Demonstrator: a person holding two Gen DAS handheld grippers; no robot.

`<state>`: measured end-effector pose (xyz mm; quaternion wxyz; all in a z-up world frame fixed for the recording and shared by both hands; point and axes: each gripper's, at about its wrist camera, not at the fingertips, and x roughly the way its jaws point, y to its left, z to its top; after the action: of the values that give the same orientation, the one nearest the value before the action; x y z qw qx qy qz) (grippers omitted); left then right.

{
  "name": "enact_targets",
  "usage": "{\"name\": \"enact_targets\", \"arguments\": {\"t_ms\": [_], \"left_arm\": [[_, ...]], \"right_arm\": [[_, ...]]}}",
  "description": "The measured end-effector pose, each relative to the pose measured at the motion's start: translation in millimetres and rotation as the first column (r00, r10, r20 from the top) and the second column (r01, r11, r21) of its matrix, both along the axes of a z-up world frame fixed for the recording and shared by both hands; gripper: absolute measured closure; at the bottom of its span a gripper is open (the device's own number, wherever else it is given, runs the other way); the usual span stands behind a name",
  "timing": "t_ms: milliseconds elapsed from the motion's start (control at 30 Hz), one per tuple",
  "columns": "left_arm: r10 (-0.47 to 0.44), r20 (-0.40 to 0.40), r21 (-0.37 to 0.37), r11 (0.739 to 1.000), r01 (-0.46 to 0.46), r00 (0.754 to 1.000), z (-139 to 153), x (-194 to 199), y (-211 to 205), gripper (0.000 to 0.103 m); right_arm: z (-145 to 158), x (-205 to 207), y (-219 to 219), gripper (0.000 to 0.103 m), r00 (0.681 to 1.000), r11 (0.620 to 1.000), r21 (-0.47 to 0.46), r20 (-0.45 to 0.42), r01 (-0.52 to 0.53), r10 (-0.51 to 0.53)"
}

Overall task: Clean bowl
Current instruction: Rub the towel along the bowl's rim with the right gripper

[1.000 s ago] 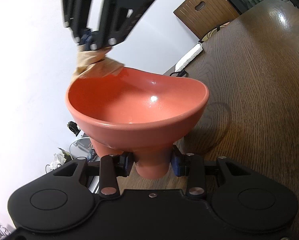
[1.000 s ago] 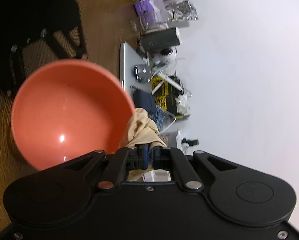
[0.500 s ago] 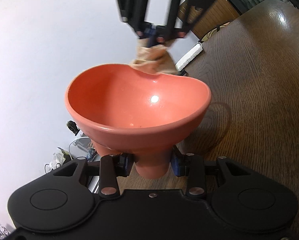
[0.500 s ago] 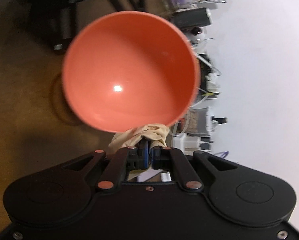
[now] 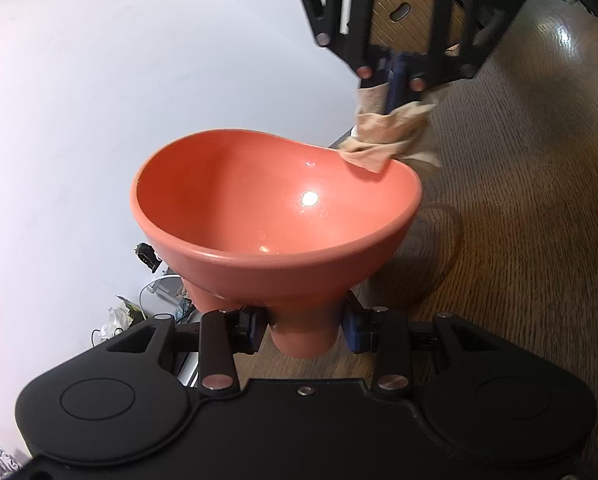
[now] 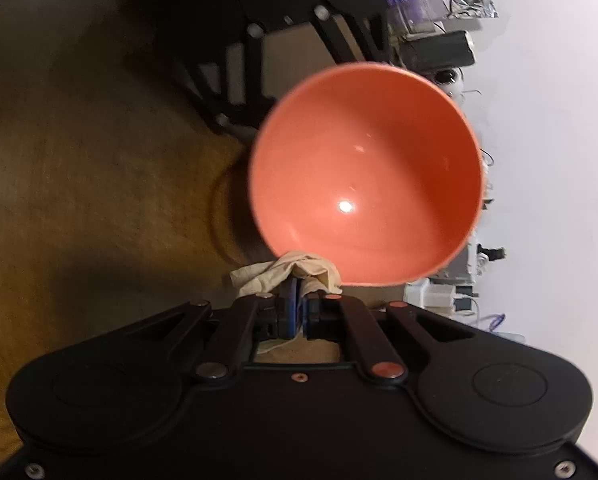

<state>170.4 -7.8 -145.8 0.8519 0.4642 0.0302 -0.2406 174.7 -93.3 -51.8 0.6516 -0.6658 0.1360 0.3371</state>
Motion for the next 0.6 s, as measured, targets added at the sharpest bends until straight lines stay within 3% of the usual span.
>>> {"name": "enact_targets", "arguments": {"t_ms": [333, 600], "left_arm": [[0.0, 0.005, 0.002, 1.0, 0.0, 1.0, -1, -11, -4, 0.066], [0.0, 0.01, 0.004, 1.0, 0.0, 1.0, -1, -24, -8, 0.066]], "right_arm": [[7, -28, 14, 0.102, 0.991, 0.996, 0.034, -0.102, -0.082, 0.085], [15, -38, 36, 0.102, 0.98, 0.984, 0.078, -0.102, -0.161, 0.168]]}}
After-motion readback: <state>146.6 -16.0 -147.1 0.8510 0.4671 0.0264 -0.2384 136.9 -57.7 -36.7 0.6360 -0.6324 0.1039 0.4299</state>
